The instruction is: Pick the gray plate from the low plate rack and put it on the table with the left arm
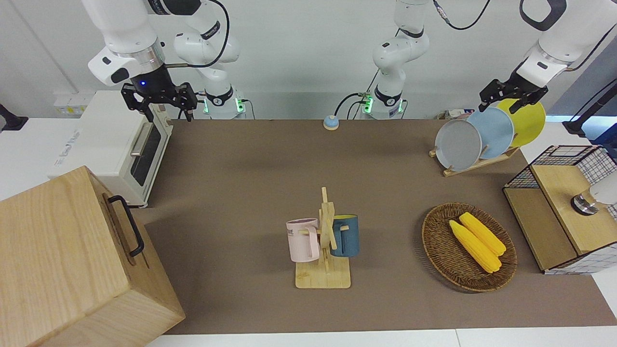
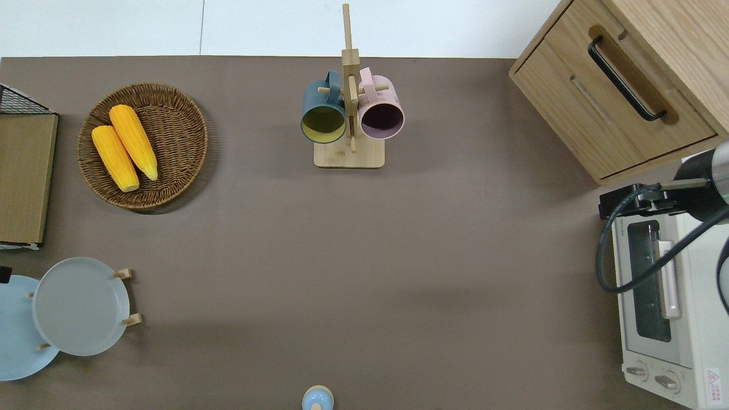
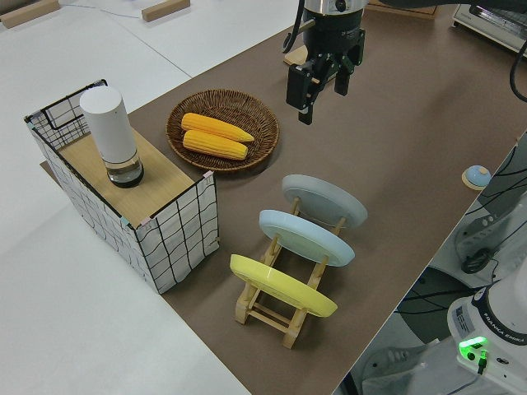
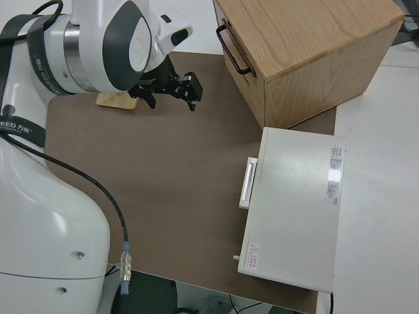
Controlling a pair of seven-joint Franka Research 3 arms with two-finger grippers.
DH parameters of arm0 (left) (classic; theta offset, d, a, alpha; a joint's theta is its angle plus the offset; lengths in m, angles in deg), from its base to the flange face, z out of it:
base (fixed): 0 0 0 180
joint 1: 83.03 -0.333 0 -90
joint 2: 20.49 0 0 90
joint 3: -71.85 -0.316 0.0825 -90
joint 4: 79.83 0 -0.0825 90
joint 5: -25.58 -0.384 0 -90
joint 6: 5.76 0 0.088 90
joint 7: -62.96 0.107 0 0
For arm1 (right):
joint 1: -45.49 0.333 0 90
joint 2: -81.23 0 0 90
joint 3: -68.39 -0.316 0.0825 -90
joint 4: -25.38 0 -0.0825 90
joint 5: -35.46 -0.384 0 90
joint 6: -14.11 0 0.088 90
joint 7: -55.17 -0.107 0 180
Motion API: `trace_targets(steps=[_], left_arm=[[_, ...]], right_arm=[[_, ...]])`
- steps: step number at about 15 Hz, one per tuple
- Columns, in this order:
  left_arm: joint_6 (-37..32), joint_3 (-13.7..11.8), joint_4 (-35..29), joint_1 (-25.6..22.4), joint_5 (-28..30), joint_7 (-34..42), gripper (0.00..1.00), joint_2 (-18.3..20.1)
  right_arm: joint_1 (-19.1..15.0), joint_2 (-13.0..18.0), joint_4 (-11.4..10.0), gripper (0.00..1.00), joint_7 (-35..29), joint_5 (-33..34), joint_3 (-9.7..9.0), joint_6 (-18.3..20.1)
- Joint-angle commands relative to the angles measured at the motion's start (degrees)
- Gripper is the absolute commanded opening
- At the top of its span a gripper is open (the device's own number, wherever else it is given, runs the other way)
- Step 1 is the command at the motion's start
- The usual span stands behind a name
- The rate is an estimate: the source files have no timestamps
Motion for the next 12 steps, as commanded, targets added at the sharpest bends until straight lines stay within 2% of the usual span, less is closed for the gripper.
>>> trace_targets(steps=[1,4,8,12], left_arm=[[1.4,0.5,-4.0,0.3,-3.0,0.7,1.00,1.7],[5.5,0.5,-9.3,0.2,-3.1,0.7,1.00,4.4],[14.3,0.5,-21.8,-0.3,-3.1,0.7,1.00,11.3],[18.7,0.5,-27.0,-0.3,-3.1,0.7,1.00,12.3]], right_arm=[[0.4,0.0,0.4,0.983,-0.2,-0.2,0.34,0.1],[0.4,0.0,0.4,0.983,-0.2,-0.2,0.34,0.1],[0.4,0.0,0.4,0.983,-0.2,-0.2,0.34,0.1],[0.4,0.0,0.4,0.983,-0.2,-0.2,0.34,0.1]])
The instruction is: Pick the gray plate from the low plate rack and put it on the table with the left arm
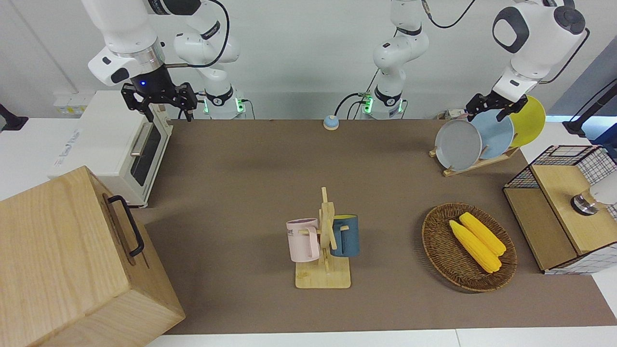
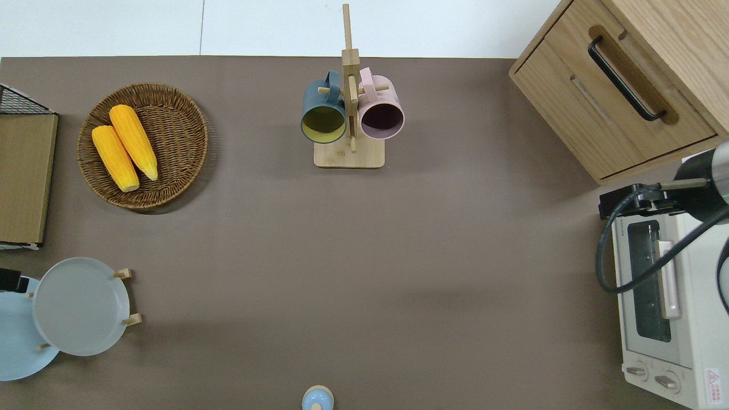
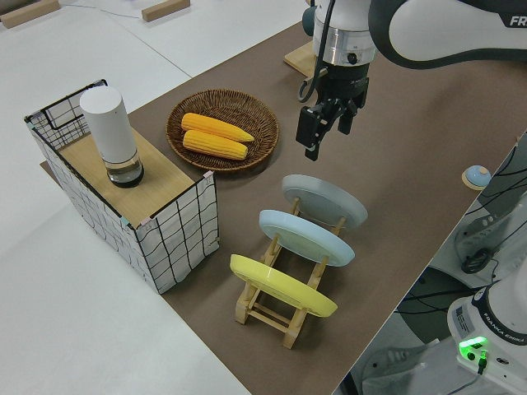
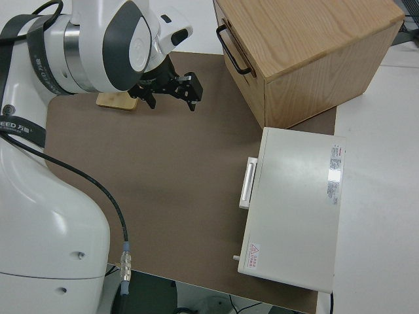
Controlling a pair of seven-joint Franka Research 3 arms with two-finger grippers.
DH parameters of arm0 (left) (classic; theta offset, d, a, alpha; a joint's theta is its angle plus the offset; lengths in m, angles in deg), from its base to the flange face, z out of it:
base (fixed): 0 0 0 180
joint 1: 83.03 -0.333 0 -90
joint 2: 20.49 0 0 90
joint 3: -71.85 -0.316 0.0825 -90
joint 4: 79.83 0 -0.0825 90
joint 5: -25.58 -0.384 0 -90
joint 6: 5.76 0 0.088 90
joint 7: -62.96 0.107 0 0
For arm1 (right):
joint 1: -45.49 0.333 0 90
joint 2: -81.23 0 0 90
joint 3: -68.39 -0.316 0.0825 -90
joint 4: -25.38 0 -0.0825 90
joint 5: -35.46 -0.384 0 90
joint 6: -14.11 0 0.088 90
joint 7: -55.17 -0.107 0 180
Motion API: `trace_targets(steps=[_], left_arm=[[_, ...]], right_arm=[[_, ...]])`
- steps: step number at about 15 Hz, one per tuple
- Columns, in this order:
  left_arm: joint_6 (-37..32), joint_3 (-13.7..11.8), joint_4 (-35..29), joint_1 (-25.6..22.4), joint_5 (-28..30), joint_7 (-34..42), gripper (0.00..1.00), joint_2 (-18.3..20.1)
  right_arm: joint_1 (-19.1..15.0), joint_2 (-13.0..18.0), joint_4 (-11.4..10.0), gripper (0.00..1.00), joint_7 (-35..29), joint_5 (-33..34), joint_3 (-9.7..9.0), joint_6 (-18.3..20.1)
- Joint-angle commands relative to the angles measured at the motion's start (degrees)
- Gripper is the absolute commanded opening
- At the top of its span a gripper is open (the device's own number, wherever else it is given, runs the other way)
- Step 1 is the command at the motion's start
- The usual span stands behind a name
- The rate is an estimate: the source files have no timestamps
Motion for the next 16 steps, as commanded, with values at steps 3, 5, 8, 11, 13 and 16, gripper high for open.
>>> trace_targets(steps=[3,5,8,11,13,16], left_arm=[[8.6,-0.2,-10.8,-0.4,-0.7,0.7,1.00,4.7],[12.0,-0.2,-14.0,-0.4,-0.7,0.7,1.00,5.5],[16.7,-0.4,-17.7,-0.5,-0.7,0.7,1.00,5.7],[19.7,-0.5,-20.0,-0.5,-0.7,0.7,1.00,5.7],[20.3,-0.5,-20.3,-0.5,-0.7,0.7,0.99,5.7],[20.3,-0.5,-20.3,-0.5,-0.7,0.7,0.97,5.7]], right_arm=[[0.4,0.0,0.4,0.983,-0.2,-0.2,0.34,0.1],[0.4,0.0,0.4,0.983,-0.2,-0.2,0.34,0.1],[0.4,0.0,0.4,0.983,-0.2,-0.2,0.34,0.1],[0.4,0.0,0.4,0.983,-0.2,-0.2,0.34,0.1],[0.4,0.0,0.4,0.983,-0.2,-0.2,0.34,0.1],[0.4,0.0,0.4,0.983,-0.2,-0.2,0.34,0.1]])
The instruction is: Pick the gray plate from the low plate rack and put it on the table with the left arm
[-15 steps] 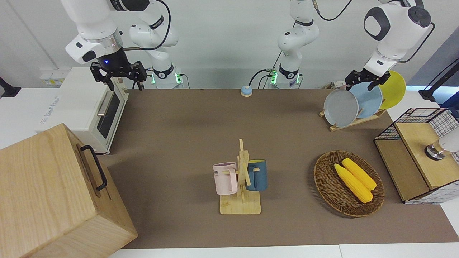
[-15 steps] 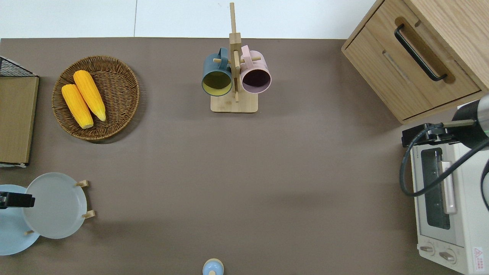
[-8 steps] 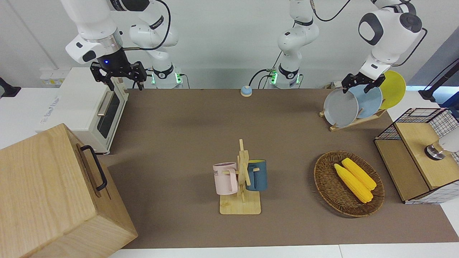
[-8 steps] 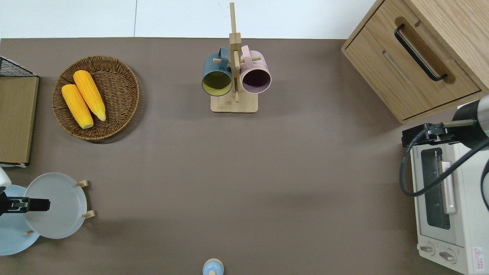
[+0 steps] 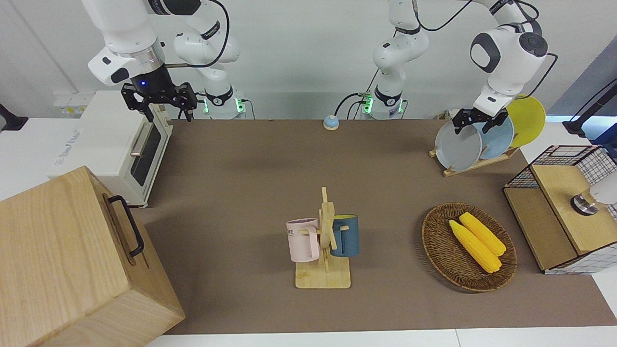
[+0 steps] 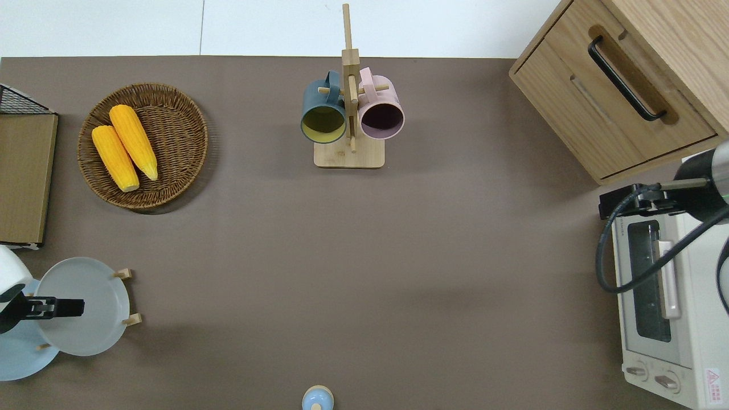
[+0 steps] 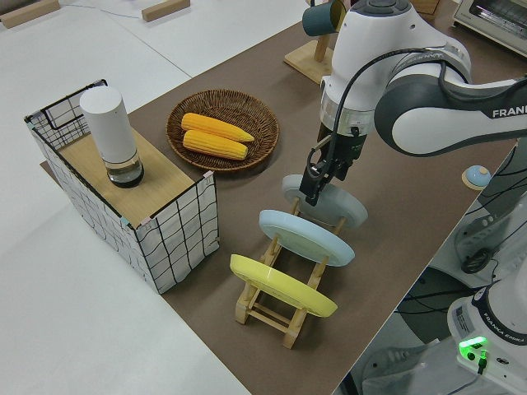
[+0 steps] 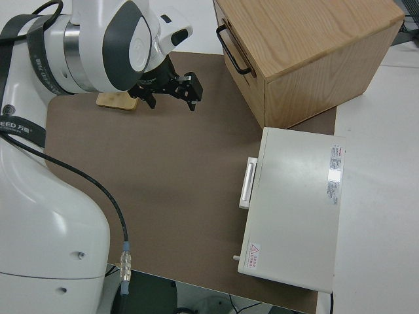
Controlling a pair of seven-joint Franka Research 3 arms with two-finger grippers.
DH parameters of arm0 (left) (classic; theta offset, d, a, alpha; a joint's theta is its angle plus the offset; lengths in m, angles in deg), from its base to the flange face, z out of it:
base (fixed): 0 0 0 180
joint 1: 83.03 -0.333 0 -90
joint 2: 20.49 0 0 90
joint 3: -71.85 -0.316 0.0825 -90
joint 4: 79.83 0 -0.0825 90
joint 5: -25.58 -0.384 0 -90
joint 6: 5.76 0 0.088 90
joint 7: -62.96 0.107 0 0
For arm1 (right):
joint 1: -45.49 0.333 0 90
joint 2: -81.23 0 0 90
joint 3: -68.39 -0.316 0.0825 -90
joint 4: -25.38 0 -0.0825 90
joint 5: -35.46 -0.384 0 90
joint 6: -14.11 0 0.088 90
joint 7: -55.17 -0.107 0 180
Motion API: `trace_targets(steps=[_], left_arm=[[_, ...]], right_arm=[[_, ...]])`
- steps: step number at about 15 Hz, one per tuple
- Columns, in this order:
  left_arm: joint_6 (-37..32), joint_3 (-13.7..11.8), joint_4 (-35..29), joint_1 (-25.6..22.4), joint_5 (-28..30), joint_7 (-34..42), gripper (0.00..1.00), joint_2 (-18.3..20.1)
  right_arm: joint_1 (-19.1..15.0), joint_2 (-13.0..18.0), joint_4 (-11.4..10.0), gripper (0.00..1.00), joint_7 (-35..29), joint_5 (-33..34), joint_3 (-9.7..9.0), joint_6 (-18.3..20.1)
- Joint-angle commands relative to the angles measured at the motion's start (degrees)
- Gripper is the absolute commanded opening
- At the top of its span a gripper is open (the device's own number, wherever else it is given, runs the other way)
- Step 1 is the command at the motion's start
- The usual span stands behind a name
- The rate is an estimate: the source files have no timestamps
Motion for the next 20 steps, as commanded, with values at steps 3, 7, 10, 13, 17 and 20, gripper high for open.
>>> trace_targets(steps=[3,7,10,13,17,20], left_arm=[[1.5,-0.1,-2.1,-0.4,-0.7,0.6,0.70,2.2],[1.4,-0.1,-2.1,-0.4,-0.8,0.6,0.21,2.2],[1.4,-0.1,-2.0,-0.4,-0.7,0.6,0.00,2.2],[1.4,-0.1,-2.0,-0.3,-0.8,0.7,0.00,2.3],[-0.6,0.2,-1.1,-0.2,-0.8,0.1,0.00,3.6],[-3.5,0.6,1.2,0.0,-0.8,-0.1,0.00,4.1]], right_arm=[[0.4,0.0,0.4,0.983,-0.2,-0.2,0.34,0.1],[0.4,0.0,0.4,0.983,-0.2,-0.2,0.34,0.1],[0.4,0.0,0.4,0.983,-0.2,-0.2,0.34,0.1],[0.4,0.0,0.4,0.983,-0.2,-0.2,0.34,0.1],[0.4,0.0,0.4,0.983,-0.2,-0.2,0.34,0.1],[0.4,0.0,0.4,0.983,-0.2,-0.2,0.34,0.1]])
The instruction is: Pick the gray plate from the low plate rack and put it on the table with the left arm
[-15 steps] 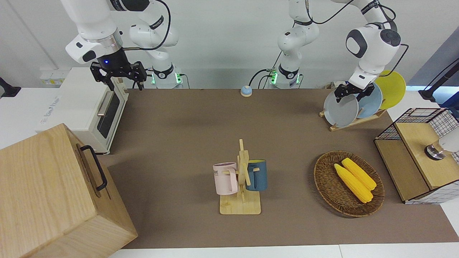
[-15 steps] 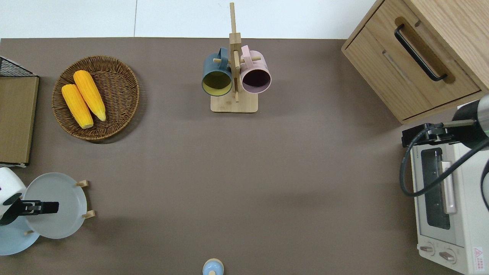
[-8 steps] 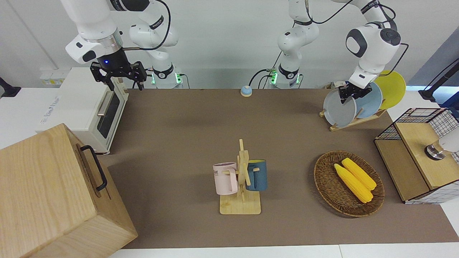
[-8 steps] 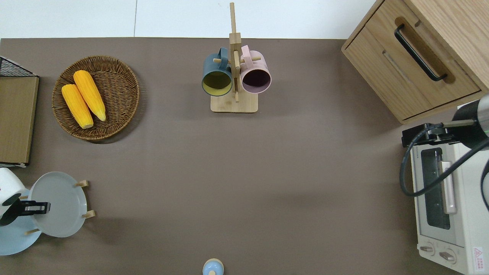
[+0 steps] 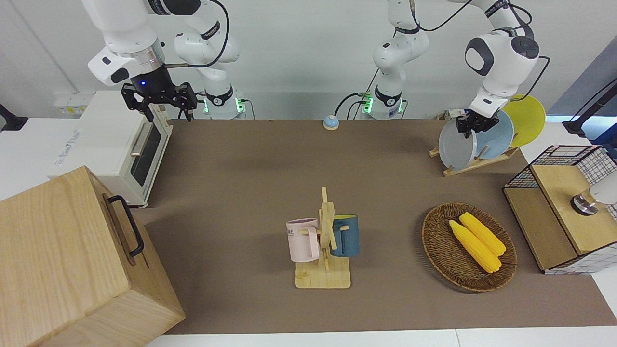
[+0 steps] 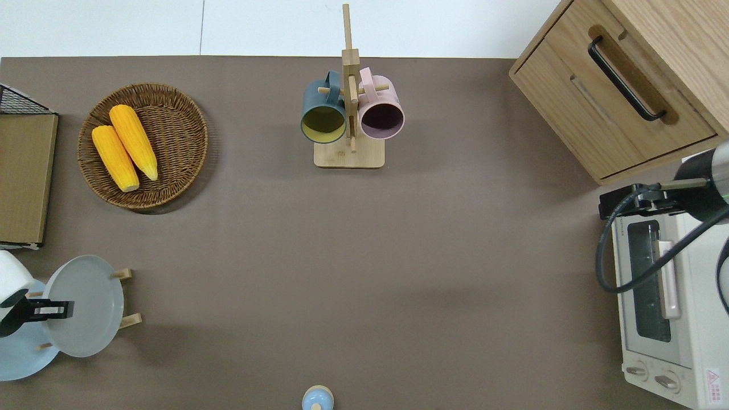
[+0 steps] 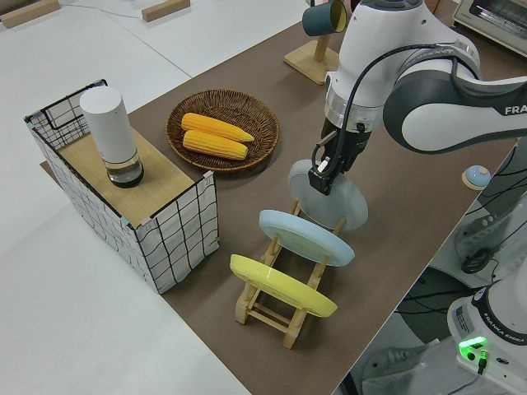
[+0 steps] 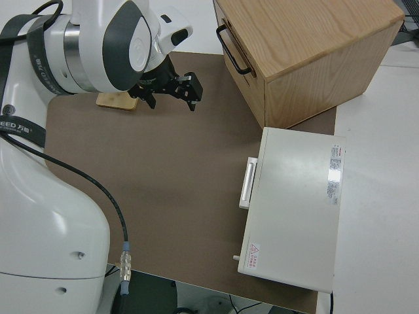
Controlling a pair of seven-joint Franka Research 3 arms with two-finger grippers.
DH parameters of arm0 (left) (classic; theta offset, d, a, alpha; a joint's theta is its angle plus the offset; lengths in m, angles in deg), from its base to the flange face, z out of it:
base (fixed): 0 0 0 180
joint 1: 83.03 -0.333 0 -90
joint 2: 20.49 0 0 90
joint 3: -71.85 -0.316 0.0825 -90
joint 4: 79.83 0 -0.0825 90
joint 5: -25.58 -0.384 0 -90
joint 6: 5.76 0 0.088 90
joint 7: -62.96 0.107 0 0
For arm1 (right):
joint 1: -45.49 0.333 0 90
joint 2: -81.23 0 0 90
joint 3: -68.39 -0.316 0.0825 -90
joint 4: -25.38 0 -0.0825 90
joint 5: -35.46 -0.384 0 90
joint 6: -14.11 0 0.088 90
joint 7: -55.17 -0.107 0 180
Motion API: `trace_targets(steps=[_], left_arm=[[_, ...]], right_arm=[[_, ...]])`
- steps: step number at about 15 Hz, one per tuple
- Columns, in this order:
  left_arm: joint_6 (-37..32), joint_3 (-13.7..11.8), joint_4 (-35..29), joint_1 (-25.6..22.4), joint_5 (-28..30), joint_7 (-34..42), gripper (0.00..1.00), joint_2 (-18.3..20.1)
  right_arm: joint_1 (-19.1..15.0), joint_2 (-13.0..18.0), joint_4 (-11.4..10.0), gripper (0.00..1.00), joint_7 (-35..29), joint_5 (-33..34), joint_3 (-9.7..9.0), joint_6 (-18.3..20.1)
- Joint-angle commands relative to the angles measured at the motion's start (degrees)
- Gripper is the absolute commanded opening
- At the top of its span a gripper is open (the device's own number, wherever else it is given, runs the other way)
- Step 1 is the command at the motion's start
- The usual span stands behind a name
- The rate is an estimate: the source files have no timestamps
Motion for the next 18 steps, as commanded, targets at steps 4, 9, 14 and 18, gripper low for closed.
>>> trace_targets(steps=[4,9,14,18], left_arm=[[-8.9,0.6,6.5,0.7,-0.9,-2.4,0.00,2.5],[-17.2,1.3,13.7,0.8,-0.9,-4.5,0.00,2.4],[-24.1,3.6,19.3,0.9,0.0,-9.0,0.00,2.4],[-24.9,5.0,19.4,0.9,5.5,-12.9,0.00,2.4]], right_arm=[[0.4,0.0,0.4,0.983,-0.2,-0.2,0.34,0.1],[0.4,0.0,0.4,0.983,-0.2,-0.2,0.34,0.1],[0.4,0.0,0.4,0.983,-0.2,-0.2,0.34,0.1],[0.4,0.0,0.4,0.983,-0.2,-0.2,0.34,0.1]])
